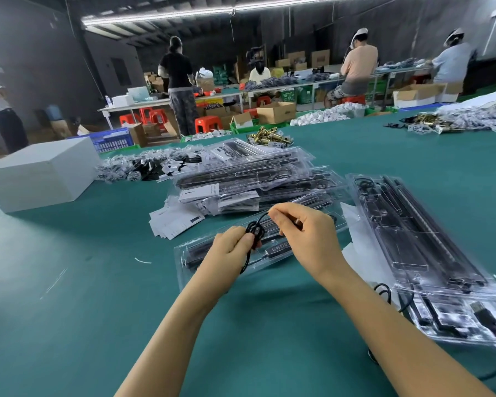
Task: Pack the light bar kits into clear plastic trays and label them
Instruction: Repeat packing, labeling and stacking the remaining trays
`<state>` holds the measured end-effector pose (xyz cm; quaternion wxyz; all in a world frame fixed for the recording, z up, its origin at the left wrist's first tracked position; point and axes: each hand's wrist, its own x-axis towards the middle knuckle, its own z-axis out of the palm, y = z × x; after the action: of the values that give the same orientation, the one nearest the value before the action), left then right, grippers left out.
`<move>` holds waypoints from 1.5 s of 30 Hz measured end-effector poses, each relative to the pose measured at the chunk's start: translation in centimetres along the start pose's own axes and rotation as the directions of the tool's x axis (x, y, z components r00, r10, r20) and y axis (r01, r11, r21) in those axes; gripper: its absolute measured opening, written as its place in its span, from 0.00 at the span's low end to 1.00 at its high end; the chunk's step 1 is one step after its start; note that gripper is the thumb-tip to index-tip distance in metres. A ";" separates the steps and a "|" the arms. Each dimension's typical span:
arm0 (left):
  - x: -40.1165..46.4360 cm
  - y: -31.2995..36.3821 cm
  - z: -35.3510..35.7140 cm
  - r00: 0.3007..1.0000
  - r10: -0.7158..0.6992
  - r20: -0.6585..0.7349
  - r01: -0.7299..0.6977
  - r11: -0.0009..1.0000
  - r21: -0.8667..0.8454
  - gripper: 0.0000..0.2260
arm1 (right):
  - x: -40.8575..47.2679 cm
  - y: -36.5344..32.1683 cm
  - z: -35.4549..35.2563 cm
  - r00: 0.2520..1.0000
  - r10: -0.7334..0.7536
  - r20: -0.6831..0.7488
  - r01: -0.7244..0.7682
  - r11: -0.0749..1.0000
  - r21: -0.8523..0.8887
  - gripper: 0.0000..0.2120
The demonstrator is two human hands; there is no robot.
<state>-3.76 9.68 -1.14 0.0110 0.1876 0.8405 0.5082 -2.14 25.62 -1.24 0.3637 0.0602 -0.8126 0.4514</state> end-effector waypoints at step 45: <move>0.2 -2.1 2.0 0.903 0.105 -0.416 -0.074 0.993 0.089 0.15 | -4.8 -2.2 4.4 0.963 -0.154 0.221 0.270 0.562 -0.782 0.24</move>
<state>-4.15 10.62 -3.87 -0.2001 0.1126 0.8312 0.5063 -0.08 19.83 -4.30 0.3503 0.0150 -0.9364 -0.0174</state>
